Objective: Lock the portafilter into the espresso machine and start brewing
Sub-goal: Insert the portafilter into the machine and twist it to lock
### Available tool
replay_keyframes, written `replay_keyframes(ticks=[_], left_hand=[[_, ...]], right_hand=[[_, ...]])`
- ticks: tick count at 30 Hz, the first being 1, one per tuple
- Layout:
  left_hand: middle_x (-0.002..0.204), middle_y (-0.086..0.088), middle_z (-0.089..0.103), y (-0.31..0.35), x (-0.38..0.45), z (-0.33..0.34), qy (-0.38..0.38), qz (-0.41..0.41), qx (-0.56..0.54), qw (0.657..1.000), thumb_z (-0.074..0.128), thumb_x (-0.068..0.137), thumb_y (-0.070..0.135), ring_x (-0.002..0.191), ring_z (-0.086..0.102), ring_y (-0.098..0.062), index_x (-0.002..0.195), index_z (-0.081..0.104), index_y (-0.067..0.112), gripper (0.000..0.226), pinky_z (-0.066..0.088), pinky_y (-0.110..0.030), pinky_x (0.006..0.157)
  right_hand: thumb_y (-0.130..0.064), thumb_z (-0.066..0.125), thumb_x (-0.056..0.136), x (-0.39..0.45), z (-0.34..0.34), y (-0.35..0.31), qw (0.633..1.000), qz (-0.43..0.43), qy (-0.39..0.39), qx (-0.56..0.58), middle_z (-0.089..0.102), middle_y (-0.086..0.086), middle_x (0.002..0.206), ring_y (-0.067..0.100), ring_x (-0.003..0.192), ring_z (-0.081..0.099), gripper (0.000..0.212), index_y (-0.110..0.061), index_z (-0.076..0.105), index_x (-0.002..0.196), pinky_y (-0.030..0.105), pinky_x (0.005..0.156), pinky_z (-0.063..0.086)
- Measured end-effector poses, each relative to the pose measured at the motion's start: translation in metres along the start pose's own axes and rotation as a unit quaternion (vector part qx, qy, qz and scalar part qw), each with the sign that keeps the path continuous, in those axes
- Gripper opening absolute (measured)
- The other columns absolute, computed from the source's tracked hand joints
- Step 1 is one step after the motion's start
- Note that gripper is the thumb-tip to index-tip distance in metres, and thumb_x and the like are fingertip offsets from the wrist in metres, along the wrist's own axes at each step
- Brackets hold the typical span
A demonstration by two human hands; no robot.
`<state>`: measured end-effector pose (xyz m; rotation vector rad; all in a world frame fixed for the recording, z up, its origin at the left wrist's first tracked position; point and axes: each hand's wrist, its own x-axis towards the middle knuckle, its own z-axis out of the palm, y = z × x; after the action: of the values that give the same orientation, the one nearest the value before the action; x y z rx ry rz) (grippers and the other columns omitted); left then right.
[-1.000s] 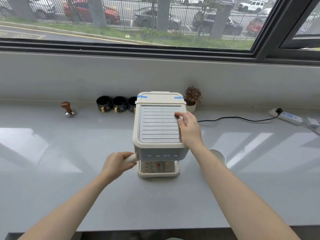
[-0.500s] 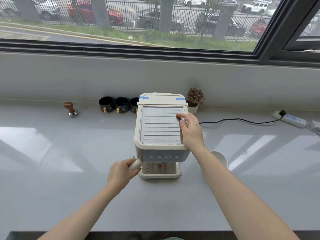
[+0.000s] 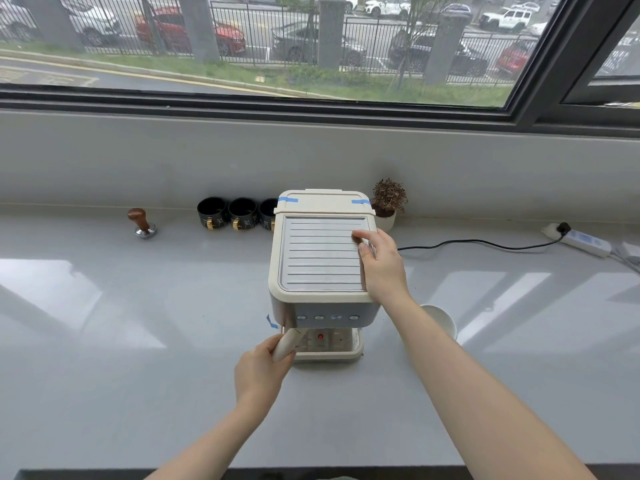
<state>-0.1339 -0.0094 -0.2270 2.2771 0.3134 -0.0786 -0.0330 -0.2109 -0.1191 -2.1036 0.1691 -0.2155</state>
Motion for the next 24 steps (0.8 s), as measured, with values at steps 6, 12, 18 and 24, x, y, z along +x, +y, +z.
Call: replay_keyframes(ticks=[6,12,18,24], left_hand=[[0.077,-0.001,0.068,0.016,-0.018,0.021,-0.022,-0.047,0.019,0.998,0.056,0.083,0.03,0.072,0.061,-0.026,0.097,0.058,0.026,0.014,0.04,-0.033,0.058],[0.06,-0.003,0.048,0.023,0.008,-0.001,-0.305,-0.179,-0.197,0.914,0.058,0.082,0.023,0.041,0.044,-0.019,0.085,0.048,0.01,0.017,0.039,-0.026,0.044],[0.051,0.0,0.038,0.017,0.006,0.001,-0.337,-0.219,-0.309,0.862,0.063,0.082,0.023,0.038,0.028,-0.015,0.079,0.039,0.014,0.026,0.027,-0.021,0.037],[0.047,-0.002,0.038,0.032,-0.011,0.03,-0.256,-0.253,-0.375,0.854,0.058,0.083,0.016,0.034,0.026,-0.016,0.074,0.041,0.014,0.019,0.023,-0.02,0.039]], right_hand=[[-0.019,0.041,0.097,0.0,0.001,-0.001,1.0,0.001,0.004,0.004,0.044,0.001,0.141,0.018,0.124,0.045,0.029,-0.023,0.06,0.118,0.022,0.094,0.031],[-0.018,0.041,0.097,-0.001,0.001,-0.001,1.0,0.002,0.007,0.008,0.045,0.0,0.14,0.017,0.123,0.046,0.029,-0.024,0.061,0.118,0.022,0.093,0.031],[-0.018,0.041,0.097,-0.001,0.002,-0.001,1.0,0.0,0.007,0.016,0.047,0.0,0.14,0.019,0.124,0.046,0.029,-0.022,0.061,0.118,0.023,0.095,0.033],[-0.015,0.04,0.098,-0.001,0.003,0.0,1.0,0.01,0.017,0.024,0.042,-0.002,0.145,0.015,0.126,0.044,0.034,-0.019,0.057,0.127,0.017,0.095,0.029]])
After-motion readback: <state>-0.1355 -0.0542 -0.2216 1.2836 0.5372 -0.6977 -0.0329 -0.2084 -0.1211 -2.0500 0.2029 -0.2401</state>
